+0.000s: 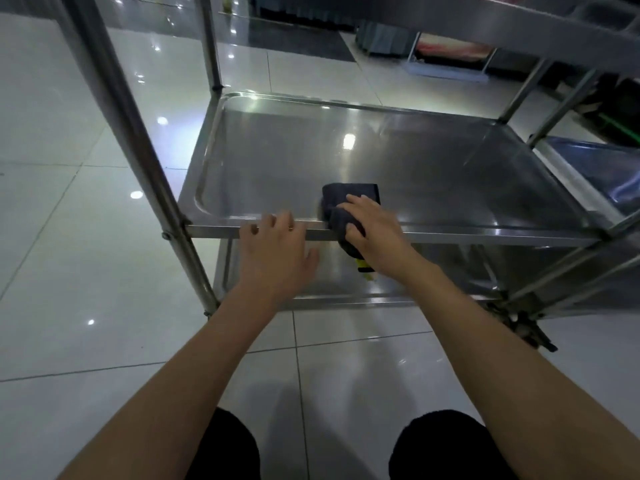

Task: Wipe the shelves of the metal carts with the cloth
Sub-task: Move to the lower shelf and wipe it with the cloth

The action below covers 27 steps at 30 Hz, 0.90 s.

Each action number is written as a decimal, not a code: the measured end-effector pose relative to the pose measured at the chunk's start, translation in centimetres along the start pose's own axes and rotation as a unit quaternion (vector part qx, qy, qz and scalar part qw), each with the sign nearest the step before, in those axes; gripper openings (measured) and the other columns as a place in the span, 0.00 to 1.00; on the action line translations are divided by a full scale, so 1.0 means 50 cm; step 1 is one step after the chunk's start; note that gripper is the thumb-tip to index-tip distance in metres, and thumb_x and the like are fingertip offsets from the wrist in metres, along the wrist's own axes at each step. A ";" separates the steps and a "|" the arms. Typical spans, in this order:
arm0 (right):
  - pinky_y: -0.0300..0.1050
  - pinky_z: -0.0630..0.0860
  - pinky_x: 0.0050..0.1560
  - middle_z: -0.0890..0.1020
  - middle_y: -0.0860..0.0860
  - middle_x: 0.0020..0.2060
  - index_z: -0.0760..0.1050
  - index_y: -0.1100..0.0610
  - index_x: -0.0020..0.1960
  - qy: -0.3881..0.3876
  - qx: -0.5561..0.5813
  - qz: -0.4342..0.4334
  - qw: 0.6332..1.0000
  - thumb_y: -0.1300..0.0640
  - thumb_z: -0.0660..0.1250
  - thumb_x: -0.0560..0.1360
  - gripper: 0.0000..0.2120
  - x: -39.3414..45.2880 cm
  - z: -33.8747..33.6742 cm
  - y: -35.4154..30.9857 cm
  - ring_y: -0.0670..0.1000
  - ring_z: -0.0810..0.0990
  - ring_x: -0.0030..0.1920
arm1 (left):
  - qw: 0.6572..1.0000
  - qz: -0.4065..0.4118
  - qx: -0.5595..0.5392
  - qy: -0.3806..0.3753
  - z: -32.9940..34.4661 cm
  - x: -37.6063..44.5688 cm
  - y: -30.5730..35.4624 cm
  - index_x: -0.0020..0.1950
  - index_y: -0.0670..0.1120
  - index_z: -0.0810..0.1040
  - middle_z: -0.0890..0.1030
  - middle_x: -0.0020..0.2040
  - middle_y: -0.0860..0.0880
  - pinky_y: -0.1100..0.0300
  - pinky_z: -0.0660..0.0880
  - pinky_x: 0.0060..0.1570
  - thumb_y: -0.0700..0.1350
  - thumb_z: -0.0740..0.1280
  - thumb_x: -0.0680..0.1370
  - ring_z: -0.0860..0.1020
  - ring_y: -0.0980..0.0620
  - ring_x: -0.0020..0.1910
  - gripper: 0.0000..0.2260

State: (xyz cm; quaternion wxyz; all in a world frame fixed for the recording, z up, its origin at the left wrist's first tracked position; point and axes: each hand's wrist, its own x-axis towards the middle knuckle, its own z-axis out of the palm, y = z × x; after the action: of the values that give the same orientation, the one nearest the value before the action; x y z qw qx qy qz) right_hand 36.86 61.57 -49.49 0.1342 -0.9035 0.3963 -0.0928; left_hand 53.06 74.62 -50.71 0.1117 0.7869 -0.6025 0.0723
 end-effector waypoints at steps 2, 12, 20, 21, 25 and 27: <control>0.53 0.56 0.76 0.63 0.49 0.78 0.66 0.51 0.75 0.012 0.007 -0.006 1.000 0.53 0.55 0.84 0.20 -0.006 -0.010 0.046 0.53 0.56 0.79 | 1.000 -0.021 0.008 0.008 0.005 0.007 0.018 0.55 0.49 0.78 0.76 0.53 0.49 0.46 0.72 0.54 0.61 0.58 0.79 0.75 0.47 0.52 0.19; 0.55 0.61 0.73 0.66 0.50 0.77 0.70 0.50 0.74 0.054 0.009 -0.034 0.998 0.50 0.55 0.82 0.21 -0.004 -0.038 0.251 0.54 0.60 0.78 | 0.999 -0.007 -0.038 -0.001 0.030 0.111 0.263 0.56 0.48 0.80 0.78 0.58 0.48 0.48 0.71 0.57 0.53 0.59 0.82 0.74 0.44 0.59 0.13; 0.53 0.54 0.78 0.58 0.48 0.80 0.63 0.48 0.78 0.030 0.001 0.019 0.999 0.50 0.52 0.83 0.23 -0.035 -0.124 0.504 0.51 0.52 0.80 | 0.997 -0.005 -0.080 -0.012 0.059 0.221 0.501 0.62 0.48 0.80 0.78 0.63 0.48 0.47 0.71 0.59 0.49 0.62 0.80 0.73 0.43 0.62 0.13; 0.52 0.53 0.78 0.56 0.48 0.80 0.62 0.47 0.79 0.027 -0.001 0.032 0.999 0.50 0.52 0.84 0.23 -0.042 -0.138 0.538 0.50 0.51 0.80 | 0.996 0.002 -0.083 -0.022 0.060 0.237 0.525 0.63 0.49 0.80 0.78 0.64 0.48 0.46 0.71 0.59 0.49 0.62 0.80 0.73 0.42 0.63 0.14; 0.54 0.52 0.78 0.55 0.48 0.81 0.59 0.47 0.79 0.023 -0.012 0.073 0.997 0.50 0.51 0.84 0.24 -0.068 -0.192 0.672 0.51 0.49 0.80 | 0.994 0.015 -0.075 -0.076 0.071 0.299 0.617 0.67 0.52 0.77 0.75 0.67 0.48 0.45 0.71 0.61 0.53 0.61 0.81 0.71 0.43 0.65 0.16; 0.55 0.54 0.77 0.54 0.50 0.81 0.58 0.48 0.80 0.025 -0.031 0.091 0.995 0.51 0.50 0.84 0.24 -0.076 -0.213 0.737 0.53 0.50 0.80 | 0.993 0.005 -0.062 -0.104 0.088 0.317 0.649 0.61 0.53 0.80 0.76 0.63 0.48 0.45 0.73 0.59 0.55 0.60 0.81 0.72 0.41 0.63 0.14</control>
State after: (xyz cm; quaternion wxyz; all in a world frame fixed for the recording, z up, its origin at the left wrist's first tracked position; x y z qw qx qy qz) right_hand 5.92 38.63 -51.29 0.1040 -0.8646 0.4832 -0.0900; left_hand 25.85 50.61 -48.13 0.0965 0.7785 -0.6184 -0.0472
